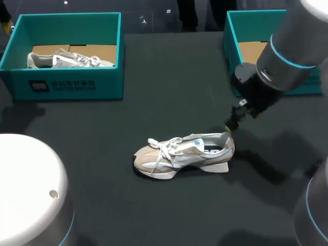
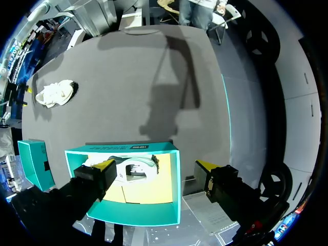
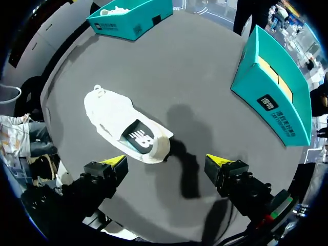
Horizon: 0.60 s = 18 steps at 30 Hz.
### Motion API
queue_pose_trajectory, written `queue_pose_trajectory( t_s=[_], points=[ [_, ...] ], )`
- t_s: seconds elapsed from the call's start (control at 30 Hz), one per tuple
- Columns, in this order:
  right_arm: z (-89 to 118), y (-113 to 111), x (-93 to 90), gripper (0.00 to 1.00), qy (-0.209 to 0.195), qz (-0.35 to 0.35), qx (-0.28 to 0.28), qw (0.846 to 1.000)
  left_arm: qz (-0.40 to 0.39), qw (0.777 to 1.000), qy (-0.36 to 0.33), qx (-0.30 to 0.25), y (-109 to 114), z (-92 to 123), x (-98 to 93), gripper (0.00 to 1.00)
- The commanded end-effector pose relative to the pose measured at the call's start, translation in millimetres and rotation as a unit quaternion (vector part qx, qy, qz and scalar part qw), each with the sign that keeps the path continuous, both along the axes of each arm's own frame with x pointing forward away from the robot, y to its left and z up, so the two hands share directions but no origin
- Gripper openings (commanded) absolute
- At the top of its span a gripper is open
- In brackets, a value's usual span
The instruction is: Take the shoe out of the shoebox, open the shoe tongue, remove and reinsert the insole, then place the shoe into the shoebox
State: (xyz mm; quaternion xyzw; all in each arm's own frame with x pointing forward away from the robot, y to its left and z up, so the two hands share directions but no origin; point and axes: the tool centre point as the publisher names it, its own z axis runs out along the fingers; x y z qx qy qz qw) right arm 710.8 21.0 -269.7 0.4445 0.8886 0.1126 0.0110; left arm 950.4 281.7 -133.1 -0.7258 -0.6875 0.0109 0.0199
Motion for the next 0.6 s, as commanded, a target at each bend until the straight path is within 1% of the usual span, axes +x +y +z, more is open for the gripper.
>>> queue_pose_trajectory(
  t_s=[0.03, 0.07, 0.1, 0.13, 0.17, 0.2, 0.23, 0.3, 0.33, 0.37, 0.6],
  points=[
    [-5.2, -14.4, -4.4, 1.00, -0.038, 0.069, 0.093, 0.993, -0.001, 1.000, -0.001, 0.001, 0.3, 0.3, -0.6, 1.00],
    [-9.0, -20.8, -5.0, 1.00, -0.047, 0.112, 0.136, 0.983, -0.001, 1.000, -0.001, 0.001, 0.3, 0.3, -0.6, 1.00],
    [-11.1, -25.5, -6.2, 1.00, -0.056, 0.134, 0.161, 0.976, -0.001, 1.000, -0.001, 0.001, 0.3, 0.3, -0.6, 1.00],
    [-11.9, -27.5, -6.5, 1.00, -0.061, 0.142, 0.167, 0.974, -0.001, 1.000, -0.001, 0.001, 0.3, 0.3, -0.6, 1.00],
    [-15.0, -35.4, -9.5, 1.00, -0.085, 0.199, 0.201, 0.955, -0.001, 1.000, -0.001, 0.001, 0.3, 0.3, -0.6, 1.00],
    [-15.6, -37.5, -11.1, 1.00, -0.097, 0.220, 0.219, 0.946, -0.001, 1.000, -0.001, 0.001, 0.3, 0.3, -0.6, 1.00],
    [-15.6, -44.1, -13.8, 1.00, -0.124, 0.236, 0.246, 0.932, -0.001, 1.000, -0.001, 0.001, 0.3, 0.3, -0.6, 1.00],
    [-17.9, -52.7, -16.0, 1.00, -0.152, 0.252, 0.259, 0.920, -0.001, 1.000, -0.001, 0.001, 0.3, 0.3, -0.6, 1.00],
    [-20.1, -57.5, -15.4, 1.00, -0.169, 0.247, 0.271, 0.915, -0.001, 1.000, -0.001, 0.001, 0.3, 0.3, -0.6, 1.00],
    [-23.1, -60.9, -15.6, 1.00, -0.175, 0.260, 0.281, 0.907, -0.001, 1.000, -0.001, 0.001, 0.3, 0.3, -0.6, 1.00],
    [-23.1, -60.9, -15.6, 1.00, -0.175, 0.260, 0.281, 0.907, -0.001, 1.000, -0.001, 0.001, 0.3, 0.3, -0.6, 1.00]
  ],
)
